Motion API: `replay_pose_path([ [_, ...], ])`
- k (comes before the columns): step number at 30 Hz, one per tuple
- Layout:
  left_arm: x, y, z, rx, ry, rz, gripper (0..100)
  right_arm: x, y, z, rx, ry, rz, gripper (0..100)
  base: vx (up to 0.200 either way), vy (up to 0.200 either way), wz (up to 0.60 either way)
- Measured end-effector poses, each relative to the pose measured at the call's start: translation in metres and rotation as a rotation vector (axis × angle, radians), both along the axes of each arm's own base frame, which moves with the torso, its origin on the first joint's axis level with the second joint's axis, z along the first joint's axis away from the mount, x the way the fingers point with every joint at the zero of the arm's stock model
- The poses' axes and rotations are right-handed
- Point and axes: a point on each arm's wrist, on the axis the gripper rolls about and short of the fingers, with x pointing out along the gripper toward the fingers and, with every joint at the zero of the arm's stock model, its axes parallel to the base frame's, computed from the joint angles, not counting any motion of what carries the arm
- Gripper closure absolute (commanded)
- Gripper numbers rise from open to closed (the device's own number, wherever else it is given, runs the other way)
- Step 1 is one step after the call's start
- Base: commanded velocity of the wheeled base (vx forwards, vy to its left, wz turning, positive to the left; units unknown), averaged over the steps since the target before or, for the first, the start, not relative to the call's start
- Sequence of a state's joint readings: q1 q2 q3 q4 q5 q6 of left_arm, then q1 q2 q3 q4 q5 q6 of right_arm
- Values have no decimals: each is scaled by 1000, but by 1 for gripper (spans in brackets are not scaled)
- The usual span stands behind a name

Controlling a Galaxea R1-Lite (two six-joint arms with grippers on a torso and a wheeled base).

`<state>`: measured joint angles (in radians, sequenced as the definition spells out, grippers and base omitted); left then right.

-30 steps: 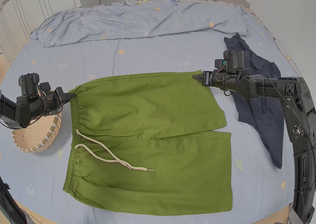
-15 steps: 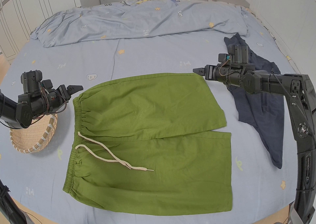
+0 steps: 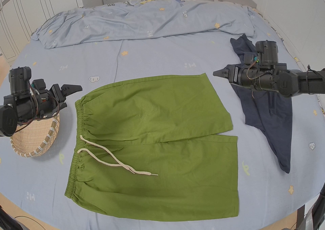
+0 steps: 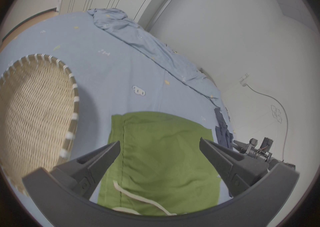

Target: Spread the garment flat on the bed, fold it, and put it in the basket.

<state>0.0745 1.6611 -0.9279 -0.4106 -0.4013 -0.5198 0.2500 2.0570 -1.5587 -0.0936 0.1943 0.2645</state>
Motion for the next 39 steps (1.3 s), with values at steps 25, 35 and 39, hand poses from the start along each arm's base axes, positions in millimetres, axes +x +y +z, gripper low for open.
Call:
replay_pose_path([
  [25, -164, 8, -109, 5, 490, -155, 0, -182, -61, -66, 149, 365, 110, 0, 0, 0, 0],
  [35, -155, 24, -135, 6, 553, -125, 0, -194, -57, -62, 151, 345, 144, 0, 0, 0, 0],
  [39, -146, 27, -142, 1, 565, -125, 0, -196, -57, -61, 151, 341, 145, 0, 0, 0, 0],
])
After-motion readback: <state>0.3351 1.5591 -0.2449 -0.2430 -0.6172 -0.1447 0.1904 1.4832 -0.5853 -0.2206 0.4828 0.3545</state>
